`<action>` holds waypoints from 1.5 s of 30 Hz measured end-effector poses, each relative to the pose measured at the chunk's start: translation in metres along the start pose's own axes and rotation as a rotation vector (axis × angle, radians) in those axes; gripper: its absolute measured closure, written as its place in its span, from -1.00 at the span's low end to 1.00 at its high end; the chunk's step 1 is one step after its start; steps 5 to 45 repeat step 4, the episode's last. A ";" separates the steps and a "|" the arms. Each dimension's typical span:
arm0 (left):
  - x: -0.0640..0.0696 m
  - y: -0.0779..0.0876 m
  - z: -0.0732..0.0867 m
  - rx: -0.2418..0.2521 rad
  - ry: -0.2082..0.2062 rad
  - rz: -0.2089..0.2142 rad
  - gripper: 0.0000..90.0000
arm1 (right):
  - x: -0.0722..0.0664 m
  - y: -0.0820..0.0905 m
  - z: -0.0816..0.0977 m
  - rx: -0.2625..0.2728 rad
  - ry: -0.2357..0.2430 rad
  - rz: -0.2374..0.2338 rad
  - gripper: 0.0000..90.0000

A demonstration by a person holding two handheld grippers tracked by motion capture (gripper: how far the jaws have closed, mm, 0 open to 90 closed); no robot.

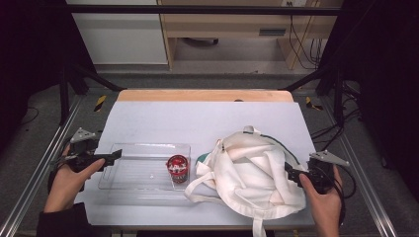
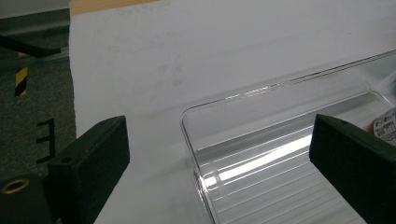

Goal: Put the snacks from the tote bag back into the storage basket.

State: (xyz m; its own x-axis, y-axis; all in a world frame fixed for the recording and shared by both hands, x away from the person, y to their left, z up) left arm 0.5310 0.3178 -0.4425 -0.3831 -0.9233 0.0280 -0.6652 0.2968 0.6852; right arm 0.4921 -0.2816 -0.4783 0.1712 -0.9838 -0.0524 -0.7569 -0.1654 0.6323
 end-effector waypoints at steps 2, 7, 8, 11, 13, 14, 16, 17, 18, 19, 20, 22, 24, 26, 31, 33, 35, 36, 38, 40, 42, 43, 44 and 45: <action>0.000 -0.001 0.000 -0.004 -0.001 -0.002 -0.89 | -0.001 0.000 0.000 0.024 -0.004 0.015 -0.80; 0.001 -0.001 0.000 -0.004 -0.004 -0.003 -0.89 | -0.001 0.000 0.000 0.030 0.001 0.026 -0.80; 0.001 -0.001 0.000 -0.004 -0.004 -0.003 -0.89 | -0.001 0.000 0.000 0.030 0.001 0.026 -0.80; 0.001 -0.001 0.000 -0.004 -0.004 -0.003 -0.89 | -0.001 0.000 0.000 0.030 0.001 0.026 -0.80; 0.001 -0.001 0.000 -0.004 -0.004 -0.003 -0.89 | -0.001 0.000 0.000 0.030 0.001 0.026 -0.80; 0.001 -0.001 0.000 -0.004 -0.004 -0.003 -0.89 | -0.001 0.000 0.000 0.030 0.001 0.026 -0.80; 0.001 -0.001 0.000 -0.004 -0.004 -0.003 -0.89 | -0.001 0.000 0.000 0.030 0.001 0.026 -0.80; 0.001 -0.001 0.000 -0.004 -0.004 -0.003 -0.89 | -0.001 0.000 0.000 0.030 0.001 0.026 -0.80; 0.001 -0.001 0.000 -0.004 -0.004 -0.003 -0.89 | -0.001 0.000 0.000 0.030 0.001 0.026 -0.80; 0.001 -0.001 0.000 -0.004 -0.004 -0.003 -0.89 | -0.001 0.000 0.000 0.030 0.001 0.026 -0.80; 0.001 -0.001 0.000 -0.004 -0.004 -0.003 -0.89 | -0.001 0.000 0.000 0.030 0.001 0.026 -0.80; 0.001 -0.001 0.000 -0.004 -0.004 -0.003 -0.89 | -0.001 0.000 0.000 0.030 0.001 0.026 -0.80; 0.001 -0.001 0.000 -0.004 -0.004 -0.003 -0.89 | -0.001 0.000 0.000 0.030 0.001 0.026 -0.80; 0.001 -0.001 0.000 -0.004 -0.004 -0.003 -0.89 | -0.001 0.000 0.000 0.030 0.001 0.026 -0.80; 0.001 -0.001 0.000 -0.004 -0.004 -0.003 -0.89 | -0.001 0.000 0.000 0.030 0.001 0.026 -0.80; 0.001 -0.001 0.000 -0.004 -0.004 -0.003 -0.89 | -0.001 0.000 0.000 0.030 0.001 0.026 -0.80; 0.001 -0.001 0.000 -0.004 -0.004 -0.003 -0.89 | -0.001 0.000 0.000 0.030 0.001 0.026 -0.80; 0.001 -0.001 0.000 -0.004 -0.004 -0.003 -0.89 | -0.001 0.000 0.000 0.030 0.001 0.026 -0.80; 0.001 -0.001 0.000 -0.004 -0.004 -0.003 -0.89 | -0.001 0.000 0.000 0.030 0.001 0.026 -0.80; 0.001 -0.001 0.000 -0.004 -0.004 -0.003 -0.89 | -0.001 0.000 0.000 0.030 0.001 0.026 -0.80; 0.001 -0.001 0.000 -0.004 -0.004 -0.003 -0.89 | -0.001 0.000 0.000 0.030 0.001 0.026 -0.80; 0.001 -0.001 0.000 -0.004 -0.004 -0.003 -0.89 | -0.001 0.000 0.000 0.030 0.001 0.026 -0.80; 0.001 -0.001 0.000 -0.004 -0.004 -0.003 -0.89 | -0.001 0.000 0.000 0.030 0.001 0.026 -0.80; 0.001 -0.001 0.000 -0.004 -0.004 -0.003 -0.89 | -0.001 0.000 0.000 0.030 0.001 0.026 -0.80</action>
Point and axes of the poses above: each handheld gripper's, and its own axes: y roughly backward along the jaws, z roughly out of its underside, x roughly to its right, the point moved 8 cm from there along -y, roughly forward along the jaws, and after that the axes turned 4 degrees about -x, right-handed, at the moved point
